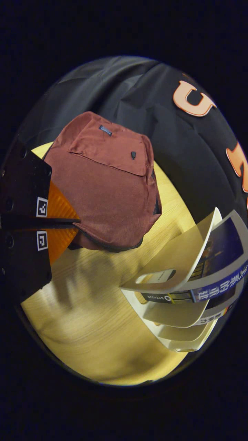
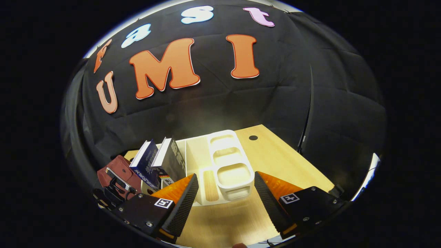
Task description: Open the schoolbag, grab two books from the bookshelf and put them into the schoolbag.
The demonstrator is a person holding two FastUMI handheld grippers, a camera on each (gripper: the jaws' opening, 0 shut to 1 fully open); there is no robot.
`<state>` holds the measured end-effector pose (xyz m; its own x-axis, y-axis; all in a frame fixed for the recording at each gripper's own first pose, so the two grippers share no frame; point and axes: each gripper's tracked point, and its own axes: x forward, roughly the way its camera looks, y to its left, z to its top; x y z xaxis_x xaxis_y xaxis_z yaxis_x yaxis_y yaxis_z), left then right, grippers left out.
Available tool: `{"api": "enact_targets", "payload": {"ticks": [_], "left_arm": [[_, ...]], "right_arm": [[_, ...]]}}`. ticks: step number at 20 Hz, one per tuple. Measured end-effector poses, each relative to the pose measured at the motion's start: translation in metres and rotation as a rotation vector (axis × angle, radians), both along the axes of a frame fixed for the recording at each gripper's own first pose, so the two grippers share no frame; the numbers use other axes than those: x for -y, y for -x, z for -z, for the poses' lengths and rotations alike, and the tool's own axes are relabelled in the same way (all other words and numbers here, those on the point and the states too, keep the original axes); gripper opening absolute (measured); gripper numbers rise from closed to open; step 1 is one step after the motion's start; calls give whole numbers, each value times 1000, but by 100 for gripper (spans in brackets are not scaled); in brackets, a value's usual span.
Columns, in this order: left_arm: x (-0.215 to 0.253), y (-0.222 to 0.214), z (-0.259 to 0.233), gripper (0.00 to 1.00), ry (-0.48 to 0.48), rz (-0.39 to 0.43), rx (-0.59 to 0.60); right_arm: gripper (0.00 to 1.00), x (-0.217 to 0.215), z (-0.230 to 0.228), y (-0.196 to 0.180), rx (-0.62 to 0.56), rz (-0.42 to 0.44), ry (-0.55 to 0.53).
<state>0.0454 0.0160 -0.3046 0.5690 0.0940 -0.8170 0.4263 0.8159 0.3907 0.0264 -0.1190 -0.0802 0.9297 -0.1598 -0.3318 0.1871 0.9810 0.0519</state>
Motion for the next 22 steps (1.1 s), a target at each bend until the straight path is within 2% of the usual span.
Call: {"api": "enact_targets", "payload": {"ticks": [3, 7, 11, 16, 22], "left_arm": [[1, 0, -23, 1, 76, 19, -76], [9, -12, -86, 0, 96, 90, -63], [-8, -33, -148, 1, 39, 159, -12], [-42, -79, -225, 1, -16, 170, 91], [-71, -98, -252, 0, -3, 162, 99]], "right_arm": [[97, -24, -2, -3, -8, -83, -65], [97, -38, -5, -9, -12, -112, -108], [97, -50, -17, -6, 7, -133, -100], [97, -63, -15, -5, -19, -139, -118], [97, -74, -20, -5, -48, -124, -106]]}}
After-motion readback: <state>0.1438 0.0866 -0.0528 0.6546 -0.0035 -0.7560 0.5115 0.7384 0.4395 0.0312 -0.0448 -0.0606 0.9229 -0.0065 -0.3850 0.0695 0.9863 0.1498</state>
